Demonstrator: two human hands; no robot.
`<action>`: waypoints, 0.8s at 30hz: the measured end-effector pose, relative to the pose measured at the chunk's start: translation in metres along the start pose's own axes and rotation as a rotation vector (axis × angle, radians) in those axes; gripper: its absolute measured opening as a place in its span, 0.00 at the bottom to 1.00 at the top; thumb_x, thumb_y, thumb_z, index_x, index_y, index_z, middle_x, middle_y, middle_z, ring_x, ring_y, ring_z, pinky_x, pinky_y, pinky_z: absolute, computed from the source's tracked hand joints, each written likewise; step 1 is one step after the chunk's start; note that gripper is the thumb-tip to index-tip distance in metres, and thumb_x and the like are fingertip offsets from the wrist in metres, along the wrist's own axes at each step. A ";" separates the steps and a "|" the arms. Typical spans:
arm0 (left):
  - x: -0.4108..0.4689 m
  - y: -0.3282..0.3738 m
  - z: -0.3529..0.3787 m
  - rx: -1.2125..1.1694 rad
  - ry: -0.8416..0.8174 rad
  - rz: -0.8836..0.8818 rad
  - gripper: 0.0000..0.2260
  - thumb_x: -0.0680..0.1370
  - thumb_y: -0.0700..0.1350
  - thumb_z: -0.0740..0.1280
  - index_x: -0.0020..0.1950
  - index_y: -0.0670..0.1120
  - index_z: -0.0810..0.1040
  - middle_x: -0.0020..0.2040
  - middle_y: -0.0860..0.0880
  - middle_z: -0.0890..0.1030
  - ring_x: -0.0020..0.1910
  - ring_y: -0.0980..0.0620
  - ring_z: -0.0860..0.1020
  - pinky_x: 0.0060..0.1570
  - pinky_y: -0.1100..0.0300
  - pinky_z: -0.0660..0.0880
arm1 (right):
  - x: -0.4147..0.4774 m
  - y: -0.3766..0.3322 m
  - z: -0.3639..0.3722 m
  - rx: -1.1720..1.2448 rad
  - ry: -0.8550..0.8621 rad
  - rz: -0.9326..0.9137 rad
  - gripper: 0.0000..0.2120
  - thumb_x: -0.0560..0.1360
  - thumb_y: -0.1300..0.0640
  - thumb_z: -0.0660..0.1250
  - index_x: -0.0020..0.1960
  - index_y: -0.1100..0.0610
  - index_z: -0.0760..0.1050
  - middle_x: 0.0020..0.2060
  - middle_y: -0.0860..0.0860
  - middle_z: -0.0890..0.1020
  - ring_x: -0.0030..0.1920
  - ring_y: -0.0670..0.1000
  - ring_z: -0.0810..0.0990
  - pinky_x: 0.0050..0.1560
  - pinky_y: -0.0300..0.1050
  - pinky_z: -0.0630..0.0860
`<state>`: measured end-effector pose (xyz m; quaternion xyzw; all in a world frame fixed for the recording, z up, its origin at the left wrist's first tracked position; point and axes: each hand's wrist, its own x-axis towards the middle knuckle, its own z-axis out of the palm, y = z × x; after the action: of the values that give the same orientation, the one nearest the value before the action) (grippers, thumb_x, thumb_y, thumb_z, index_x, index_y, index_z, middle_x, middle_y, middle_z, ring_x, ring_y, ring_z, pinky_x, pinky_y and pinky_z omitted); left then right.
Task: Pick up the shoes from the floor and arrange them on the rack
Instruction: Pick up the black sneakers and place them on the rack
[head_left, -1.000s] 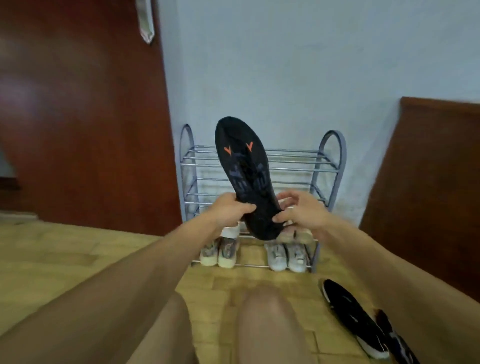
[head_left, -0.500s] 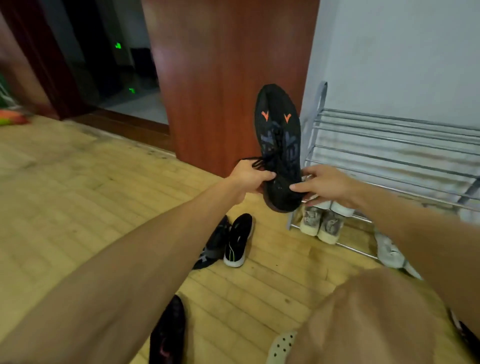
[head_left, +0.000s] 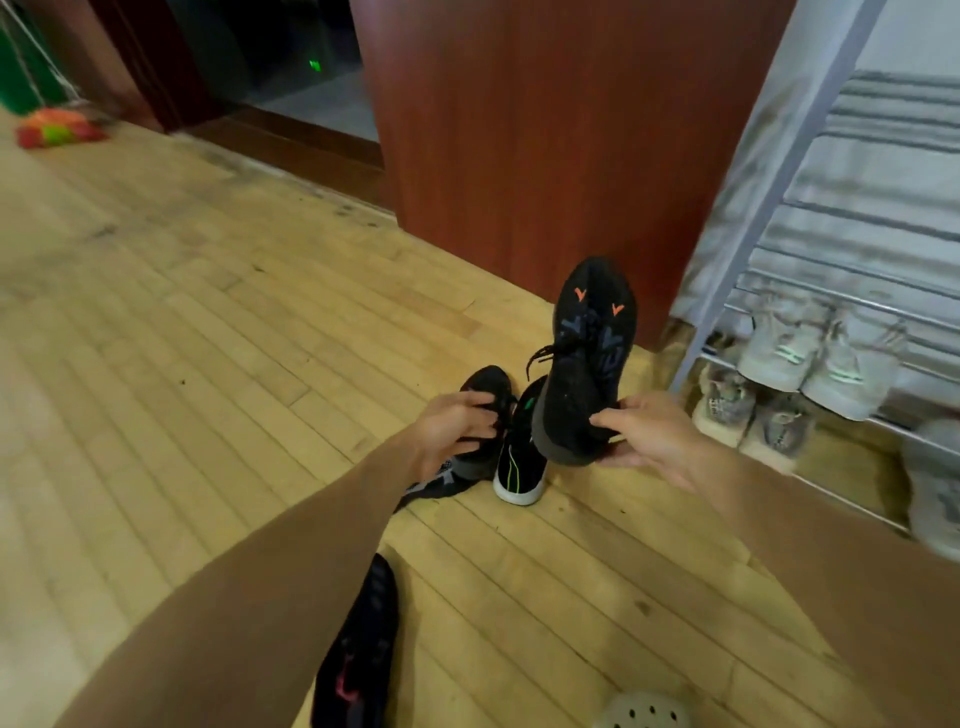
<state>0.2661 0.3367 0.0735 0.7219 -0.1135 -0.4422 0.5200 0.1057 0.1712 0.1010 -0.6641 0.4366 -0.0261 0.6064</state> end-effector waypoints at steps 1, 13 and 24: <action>0.016 -0.014 0.000 -0.010 0.113 -0.053 0.15 0.76 0.38 0.63 0.62 0.44 0.76 0.51 0.46 0.81 0.50 0.49 0.79 0.50 0.57 0.73 | 0.013 0.011 0.002 -0.007 0.014 0.008 0.10 0.75 0.62 0.68 0.54 0.65 0.76 0.50 0.59 0.81 0.43 0.58 0.84 0.39 0.47 0.83; 0.162 -0.123 0.013 -0.277 0.630 -0.427 0.26 0.73 0.51 0.70 0.67 0.42 0.68 0.62 0.40 0.74 0.57 0.38 0.76 0.50 0.44 0.79 | 0.096 0.129 0.038 -0.117 -0.001 0.139 0.05 0.72 0.58 0.67 0.40 0.53 0.81 0.38 0.51 0.85 0.40 0.52 0.84 0.42 0.55 0.84; 0.125 -0.130 0.014 -0.382 0.262 -0.552 0.06 0.74 0.36 0.68 0.48 0.39 0.73 0.46 0.39 0.77 0.42 0.43 0.80 0.37 0.46 0.81 | 0.073 0.154 0.025 -0.182 -0.139 0.393 0.18 0.72 0.60 0.72 0.60 0.60 0.74 0.56 0.58 0.80 0.53 0.58 0.80 0.43 0.50 0.83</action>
<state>0.2906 0.3057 -0.1030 0.6655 0.2379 -0.4831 0.5169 0.0807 0.1642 -0.0691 -0.6183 0.5155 0.1777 0.5660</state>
